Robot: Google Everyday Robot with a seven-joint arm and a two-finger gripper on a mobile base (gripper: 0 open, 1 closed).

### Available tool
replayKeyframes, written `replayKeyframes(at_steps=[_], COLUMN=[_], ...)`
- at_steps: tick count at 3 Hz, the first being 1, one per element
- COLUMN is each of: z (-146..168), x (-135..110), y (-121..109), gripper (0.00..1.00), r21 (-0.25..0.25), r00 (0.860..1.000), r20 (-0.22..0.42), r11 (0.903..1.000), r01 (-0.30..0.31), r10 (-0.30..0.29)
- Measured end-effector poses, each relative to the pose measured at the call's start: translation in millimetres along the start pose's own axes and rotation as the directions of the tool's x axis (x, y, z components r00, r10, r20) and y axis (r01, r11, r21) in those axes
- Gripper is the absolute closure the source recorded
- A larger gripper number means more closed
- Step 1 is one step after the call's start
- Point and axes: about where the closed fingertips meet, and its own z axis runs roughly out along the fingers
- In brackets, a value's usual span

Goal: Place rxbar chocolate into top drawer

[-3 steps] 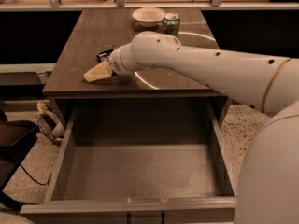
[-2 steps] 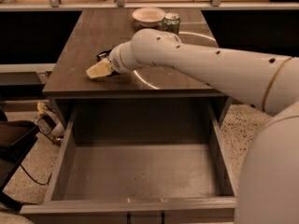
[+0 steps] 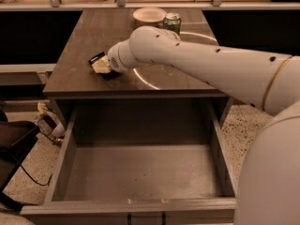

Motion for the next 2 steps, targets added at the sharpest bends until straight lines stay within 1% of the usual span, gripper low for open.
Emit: replayKeyframes(at_steps=[1,2], z=[0,-17], x=[0,-16], y=[0,-3], gripper=[1.0,1.0], r21=[0.0,-0.02], r00=[1.0,1.0], r20=[0.0,0.009], r11=[1.0,0.9996], r01=[0.0,0.019], r10=[0.0,-0.019])
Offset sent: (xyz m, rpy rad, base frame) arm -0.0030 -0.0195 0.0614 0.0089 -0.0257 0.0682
